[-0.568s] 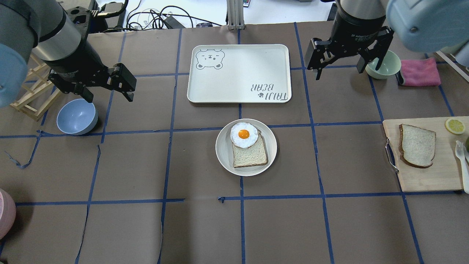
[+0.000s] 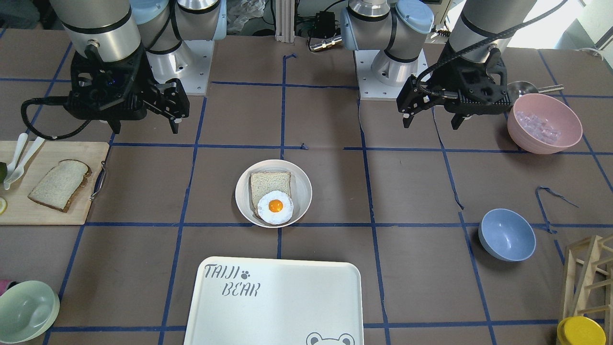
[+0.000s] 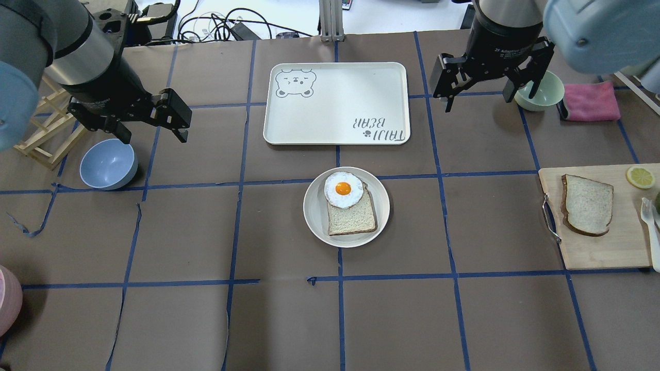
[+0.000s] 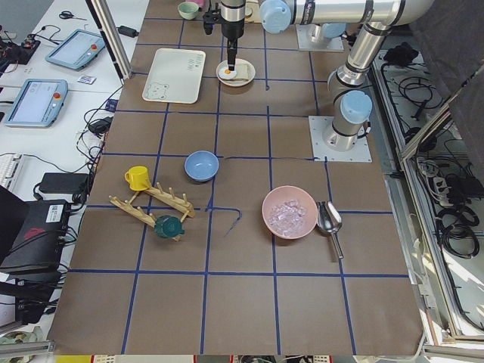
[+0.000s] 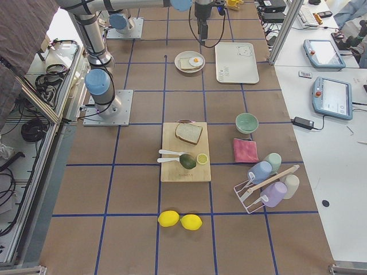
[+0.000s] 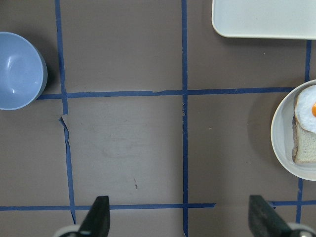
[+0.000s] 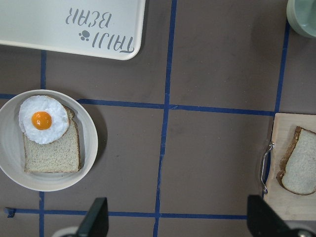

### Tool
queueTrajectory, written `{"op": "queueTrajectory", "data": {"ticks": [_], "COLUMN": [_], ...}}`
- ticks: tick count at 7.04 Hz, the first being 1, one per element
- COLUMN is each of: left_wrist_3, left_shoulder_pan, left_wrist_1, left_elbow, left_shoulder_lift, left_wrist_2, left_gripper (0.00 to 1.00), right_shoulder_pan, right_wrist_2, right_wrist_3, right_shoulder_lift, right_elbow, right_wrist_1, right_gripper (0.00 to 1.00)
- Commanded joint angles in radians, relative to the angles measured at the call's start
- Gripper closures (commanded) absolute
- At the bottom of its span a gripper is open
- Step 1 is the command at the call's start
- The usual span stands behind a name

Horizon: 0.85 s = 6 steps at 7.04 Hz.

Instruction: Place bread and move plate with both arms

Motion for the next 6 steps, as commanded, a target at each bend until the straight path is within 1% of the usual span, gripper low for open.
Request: {"op": "queueTrajectory", "data": {"ticks": [1,6], "left_wrist_3": [0.001,0.001], "left_shoulder_pan": [0.000,0.002], "left_wrist_1": [0.001,0.004], "left_elbow": [-0.002,0.001], "left_shoulder_lift": [0.000,-0.001], "left_wrist_2": [0.000,0.000], "left_gripper": [0.00,0.00], "right_shoulder_pan": [0.000,-0.003], "right_wrist_2": [-0.001,-0.001], "right_wrist_3": [0.002,-0.006], "right_shoulder_lift": [0.001,0.003], "right_elbow": [0.001,0.003], "right_wrist_1": [-0.007,-0.041], "right_gripper": [0.00,0.00]}}
